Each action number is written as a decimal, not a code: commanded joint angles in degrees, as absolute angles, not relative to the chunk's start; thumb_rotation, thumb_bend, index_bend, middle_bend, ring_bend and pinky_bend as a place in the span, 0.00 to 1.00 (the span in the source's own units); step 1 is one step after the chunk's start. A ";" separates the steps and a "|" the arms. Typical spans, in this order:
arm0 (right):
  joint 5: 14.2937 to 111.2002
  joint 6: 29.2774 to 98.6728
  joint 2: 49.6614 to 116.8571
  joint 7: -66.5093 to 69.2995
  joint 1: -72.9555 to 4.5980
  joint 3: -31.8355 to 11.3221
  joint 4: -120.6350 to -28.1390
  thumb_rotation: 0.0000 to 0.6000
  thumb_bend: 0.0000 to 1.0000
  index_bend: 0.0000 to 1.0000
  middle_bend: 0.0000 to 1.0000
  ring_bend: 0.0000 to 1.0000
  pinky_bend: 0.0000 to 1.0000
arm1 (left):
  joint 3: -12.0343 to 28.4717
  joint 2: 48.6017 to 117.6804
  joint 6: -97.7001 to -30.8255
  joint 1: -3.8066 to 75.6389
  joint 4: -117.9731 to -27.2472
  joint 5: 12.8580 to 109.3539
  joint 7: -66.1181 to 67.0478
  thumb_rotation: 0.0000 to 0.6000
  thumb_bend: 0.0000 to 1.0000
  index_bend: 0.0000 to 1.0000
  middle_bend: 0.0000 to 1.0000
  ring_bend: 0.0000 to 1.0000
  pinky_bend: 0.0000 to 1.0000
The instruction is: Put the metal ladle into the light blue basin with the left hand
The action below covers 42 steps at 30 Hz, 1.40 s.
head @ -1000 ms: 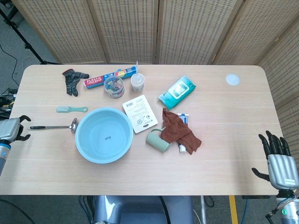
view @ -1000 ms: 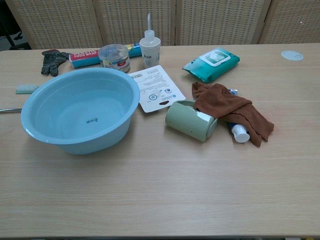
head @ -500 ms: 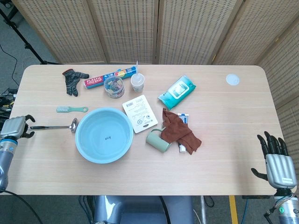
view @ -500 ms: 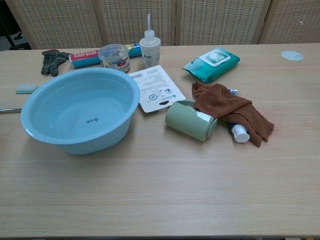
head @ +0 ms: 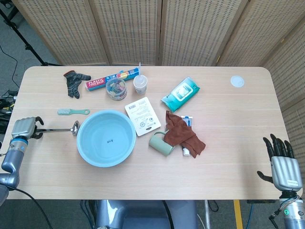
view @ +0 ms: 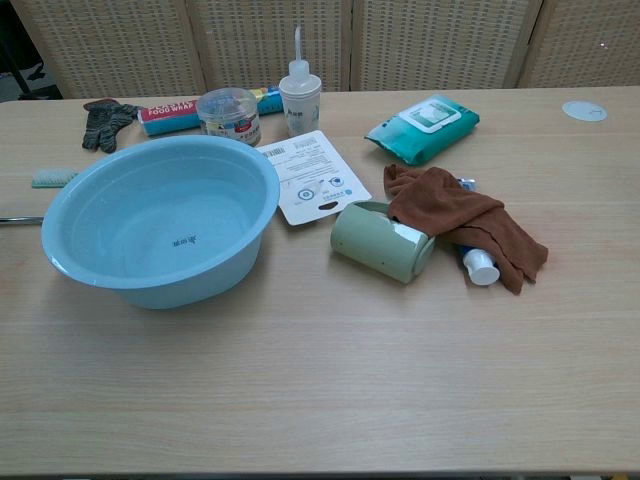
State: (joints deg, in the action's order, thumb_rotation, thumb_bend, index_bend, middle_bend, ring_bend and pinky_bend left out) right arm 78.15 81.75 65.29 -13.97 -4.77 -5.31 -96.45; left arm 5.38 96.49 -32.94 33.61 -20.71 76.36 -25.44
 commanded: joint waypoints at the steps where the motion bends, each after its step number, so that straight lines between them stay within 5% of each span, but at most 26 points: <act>1: 78.04 81.65 65.37 -14.01 -4.84 -5.30 -96.38 1.00 0.00 0.00 0.00 0.00 0.00 | 5.37 96.94 -32.42 33.78 -20.15 76.50 -25.35 1.00 0.31 0.43 0.93 0.90 0.94; 24: 78.05 81.94 65.21 -13.04 -4.95 -5.37 -96.12 1.00 0.00 0.00 0.00 0.00 0.00 | 5.34 100.25 -28.36 35.15 -17.08 77.16 -24.24 1.00 0.35 0.53 0.93 0.90 0.94; 29: 78.20 82.13 65.01 -12.67 -4.90 -5.37 -96.32 1.00 0.00 0.00 0.00 0.00 0.00 | 5.77 100.10 -30.57 34.73 -17.34 77.22 -24.96 1.00 0.48 0.75 0.93 0.90 0.94; 42: 78.98 82.67 64.00 -11.30 -4.62 -5.21 -97.59 1.00 0.00 0.00 0.00 0.00 0.00 | 5.40 90.18 -41.94 31.84 -25.66 79.30 -25.19 1.00 0.54 0.80 0.93 0.90 0.94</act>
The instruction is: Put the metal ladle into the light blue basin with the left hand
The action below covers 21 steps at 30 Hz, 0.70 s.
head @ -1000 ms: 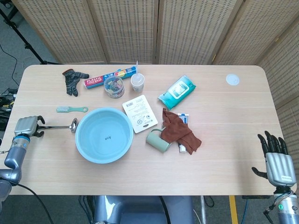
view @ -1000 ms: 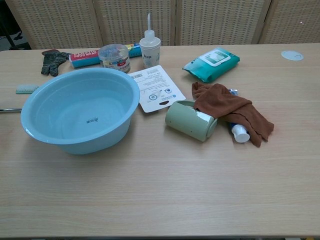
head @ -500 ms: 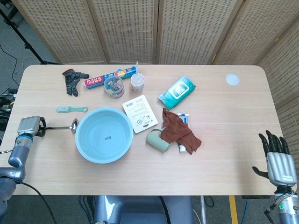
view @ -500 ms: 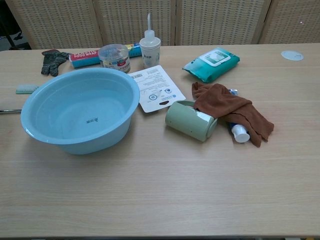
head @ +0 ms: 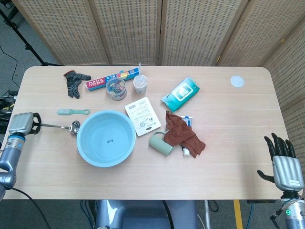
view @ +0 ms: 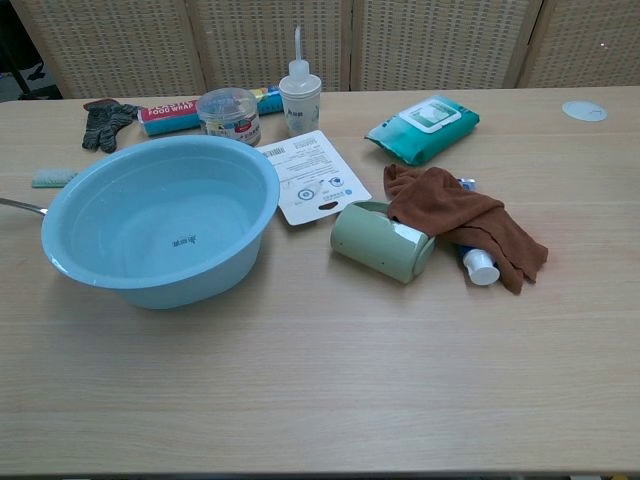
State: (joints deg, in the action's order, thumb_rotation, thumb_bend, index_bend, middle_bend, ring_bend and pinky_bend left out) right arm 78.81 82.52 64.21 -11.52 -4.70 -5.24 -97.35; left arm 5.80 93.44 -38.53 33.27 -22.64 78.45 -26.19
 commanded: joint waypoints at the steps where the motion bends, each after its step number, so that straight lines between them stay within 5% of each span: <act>1: 79.08 82.78 63.89 -11.18 -4.57 -5.20 -97.73 1.00 0.00 0.00 0.00 0.00 0.00 | 5.29 89.19 -43.02 31.39 -26.59 79.47 -24.63 1.00 0.54 0.80 0.93 0.90 0.94; 21: 80.98 84.35 61.24 -7.61 -3.78 -5.12 -100.56 1.00 0.00 0.00 0.00 0.00 0.00 | 4.72 69.39 -55.41 22.37 -52.15 79.17 -21.81 1.00 0.54 0.80 0.93 0.90 0.94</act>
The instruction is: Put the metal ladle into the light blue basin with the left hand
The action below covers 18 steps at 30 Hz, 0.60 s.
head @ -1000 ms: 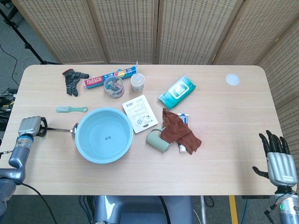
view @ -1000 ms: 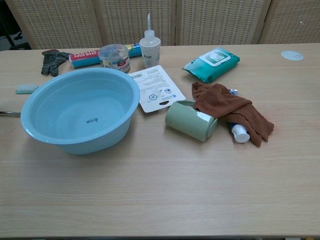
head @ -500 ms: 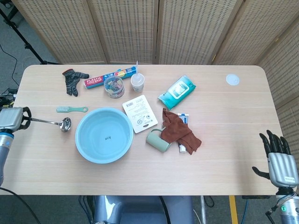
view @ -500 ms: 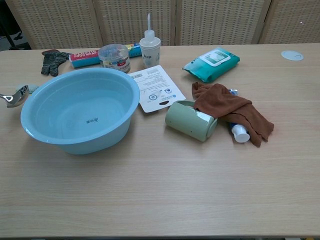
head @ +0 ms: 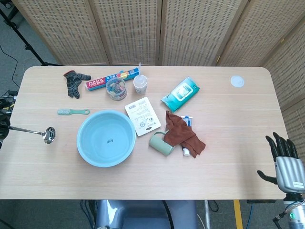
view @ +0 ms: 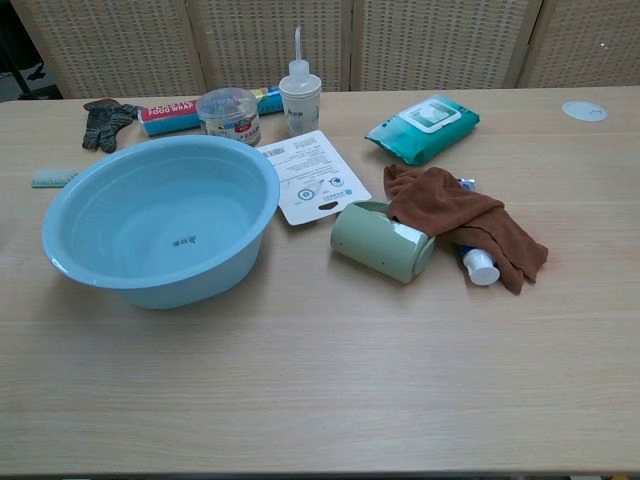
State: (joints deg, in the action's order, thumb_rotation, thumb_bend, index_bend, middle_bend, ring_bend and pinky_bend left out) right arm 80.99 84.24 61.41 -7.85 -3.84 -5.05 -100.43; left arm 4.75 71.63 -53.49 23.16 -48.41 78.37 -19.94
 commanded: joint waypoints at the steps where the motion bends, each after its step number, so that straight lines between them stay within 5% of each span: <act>1: 80.93 84.44 61.13 -7.44 -3.73 -5.19 -100.62 1.00 0.00 0.00 0.00 0.00 0.00 | 4.73 68.53 -55.87 22.36 -53.85 79.58 -22.80 1.00 0.54 0.80 0.93 0.90 0.94; 11: 80.64 84.66 59.73 -5.02 -3.48 -5.65 -101.16 1.00 0.00 0.00 0.00 0.00 0.00 | 7.81 57.53 -58.31 26.83 -78.67 81.33 -11.18 1.00 0.54 0.80 0.93 0.90 0.94; 18: 79.99 84.61 58.71 -3.03 -3.32 -6.10 -101.54 1.00 0.00 0.00 0.00 0.00 0.00 | 11.10 58.91 -55.12 32.35 -90.27 75.47 5.38 1.00 0.53 0.80 0.93 0.90 0.94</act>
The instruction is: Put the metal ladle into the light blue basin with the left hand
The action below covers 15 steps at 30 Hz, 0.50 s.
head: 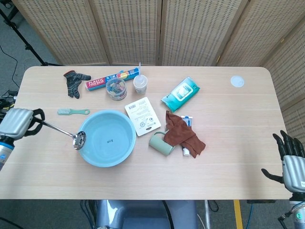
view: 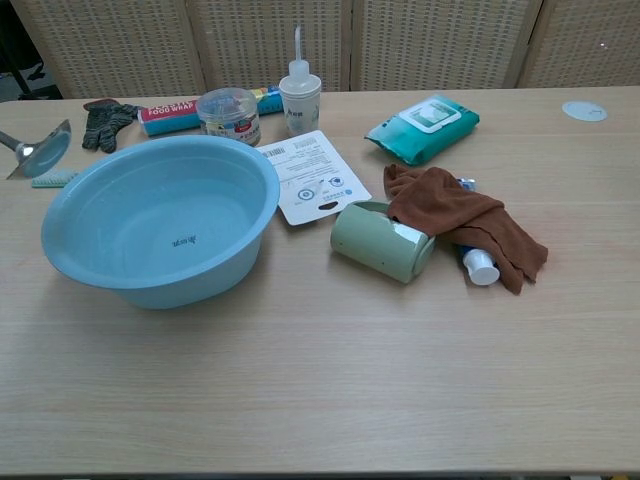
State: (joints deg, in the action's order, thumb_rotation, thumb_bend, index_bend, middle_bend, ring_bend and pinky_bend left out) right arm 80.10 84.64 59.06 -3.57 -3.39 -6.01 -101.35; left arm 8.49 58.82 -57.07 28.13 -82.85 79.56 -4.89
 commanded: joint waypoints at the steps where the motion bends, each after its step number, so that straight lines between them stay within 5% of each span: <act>1: 79.98 84.61 58.61 -2.81 -3.30 -6.12 -101.60 1.00 0.00 0.00 0.00 0.00 0.00 | 11.23 59.46 -54.59 33.05 -90.80 74.68 7.44 1.00 0.53 0.80 0.93 0.90 0.94; 15: 79.39 83.40 57.41 -0.09 -3.46 -6.24 -101.83 1.00 0.00 0.00 0.00 0.00 0.00 | 11.64 72.77 -49.31 45.10 -89.23 51.63 38.36 1.00 0.53 0.80 0.93 0.90 0.94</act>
State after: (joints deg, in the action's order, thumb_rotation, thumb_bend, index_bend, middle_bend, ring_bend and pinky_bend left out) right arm 79.41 83.42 57.43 -0.11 -3.45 -6.26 -101.83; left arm 11.72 69.61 -50.80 41.93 -89.96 56.38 34.03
